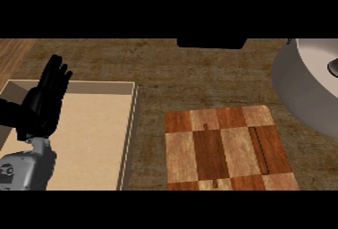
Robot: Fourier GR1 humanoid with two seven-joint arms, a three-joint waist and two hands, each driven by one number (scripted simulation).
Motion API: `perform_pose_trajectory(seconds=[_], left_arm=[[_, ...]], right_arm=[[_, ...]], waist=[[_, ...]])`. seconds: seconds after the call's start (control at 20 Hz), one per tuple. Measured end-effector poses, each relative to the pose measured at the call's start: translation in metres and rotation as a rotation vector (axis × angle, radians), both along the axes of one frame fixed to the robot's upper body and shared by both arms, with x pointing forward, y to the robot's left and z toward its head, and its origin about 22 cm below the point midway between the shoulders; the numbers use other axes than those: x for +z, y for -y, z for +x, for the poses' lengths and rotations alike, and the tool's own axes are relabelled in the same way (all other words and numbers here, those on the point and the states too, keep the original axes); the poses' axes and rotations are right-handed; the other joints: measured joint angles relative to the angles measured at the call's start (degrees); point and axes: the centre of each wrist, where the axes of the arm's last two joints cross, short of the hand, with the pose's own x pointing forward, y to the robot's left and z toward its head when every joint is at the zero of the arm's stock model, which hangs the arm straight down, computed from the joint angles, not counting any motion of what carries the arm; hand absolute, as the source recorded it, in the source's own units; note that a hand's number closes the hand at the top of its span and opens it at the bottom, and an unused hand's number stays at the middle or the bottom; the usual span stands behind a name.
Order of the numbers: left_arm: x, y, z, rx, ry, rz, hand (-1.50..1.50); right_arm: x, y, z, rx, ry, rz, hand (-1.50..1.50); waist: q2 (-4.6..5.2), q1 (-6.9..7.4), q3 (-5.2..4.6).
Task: Pick the cupcake from the cutting board and place it in the pot
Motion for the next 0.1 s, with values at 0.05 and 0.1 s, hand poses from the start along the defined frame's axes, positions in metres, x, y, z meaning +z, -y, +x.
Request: perform_pose_trajectory(seconds=[0.05,0.1], left_arm=[[0.0017,0.0010,0.0007,0.000,0.002,0.001,0.00],[0.0016,-0.0014,0.0001,-0.002,0.001,0.005,0.00]], right_arm=[[0.0029,0.0030,-0.0032,-0.002,-0.005,-0.003,-1.50],[0.0034,0.0041,-0.0045,-0.003,-0.012,-0.006,-1.50]], waist=[[0.02,-0.02,0.04],[0.00,0.09,0.03]])
